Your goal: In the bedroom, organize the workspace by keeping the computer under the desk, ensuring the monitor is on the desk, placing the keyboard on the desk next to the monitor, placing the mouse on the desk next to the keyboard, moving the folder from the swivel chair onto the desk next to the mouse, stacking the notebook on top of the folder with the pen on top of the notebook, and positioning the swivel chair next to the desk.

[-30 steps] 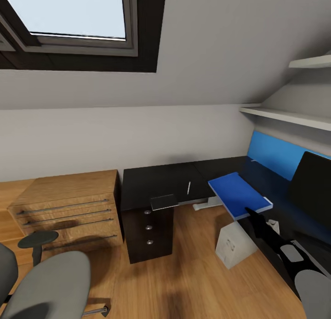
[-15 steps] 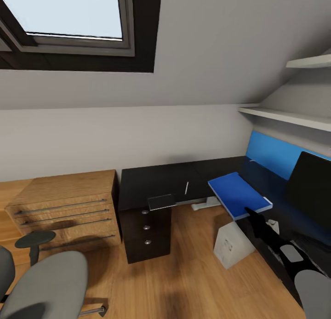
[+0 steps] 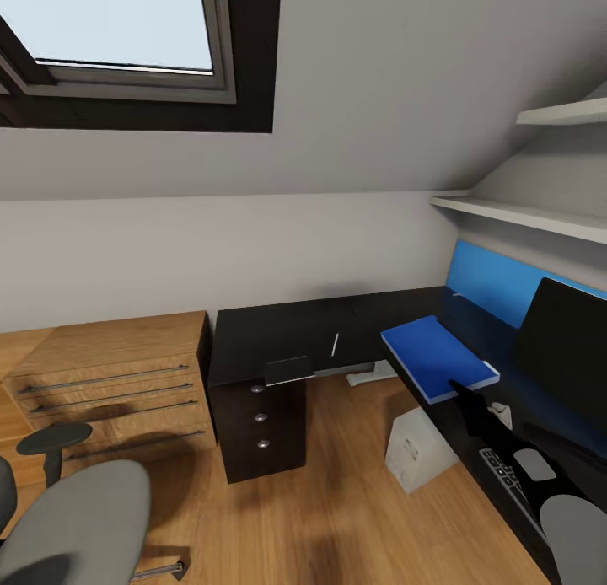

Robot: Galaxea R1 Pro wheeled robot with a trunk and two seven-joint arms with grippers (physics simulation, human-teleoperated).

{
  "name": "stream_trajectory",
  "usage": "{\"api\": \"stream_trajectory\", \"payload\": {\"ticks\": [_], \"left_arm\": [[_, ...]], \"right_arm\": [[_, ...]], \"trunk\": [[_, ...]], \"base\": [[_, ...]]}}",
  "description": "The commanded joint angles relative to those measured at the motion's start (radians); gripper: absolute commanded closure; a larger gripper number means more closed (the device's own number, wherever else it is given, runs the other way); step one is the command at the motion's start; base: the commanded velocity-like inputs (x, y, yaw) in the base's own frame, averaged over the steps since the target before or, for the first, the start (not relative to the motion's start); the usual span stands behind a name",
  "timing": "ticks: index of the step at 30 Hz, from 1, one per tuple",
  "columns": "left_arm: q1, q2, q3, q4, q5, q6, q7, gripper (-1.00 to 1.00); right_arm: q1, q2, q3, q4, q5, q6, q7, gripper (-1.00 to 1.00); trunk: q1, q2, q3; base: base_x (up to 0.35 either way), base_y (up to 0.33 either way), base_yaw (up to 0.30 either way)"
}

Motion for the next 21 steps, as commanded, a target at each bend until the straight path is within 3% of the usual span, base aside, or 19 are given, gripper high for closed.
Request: {"api": "stream_trajectory", "payload": {"ticks": [1,21], "left_arm": [[0.000,0.000,0.001,-0.002,0.008,0.000,-0.005,-1.00],[0.000,0.000,0.001,-0.002,0.008,0.000,-0.005,-1.00]], "right_arm": [[-0.001,0.000,-0.004,0.000,-0.006,0.008,0.001,1.00],[-0.001,0.000,-0.004,0.002,-0.005,0.008,0.001,1.00]], "trunk": [[0.000,-0.001,-0.002],[0.000,-0.001,-0.002]], "base": [[0.000,-0.005,0.000],[0.000,-0.001,0.000]]}}
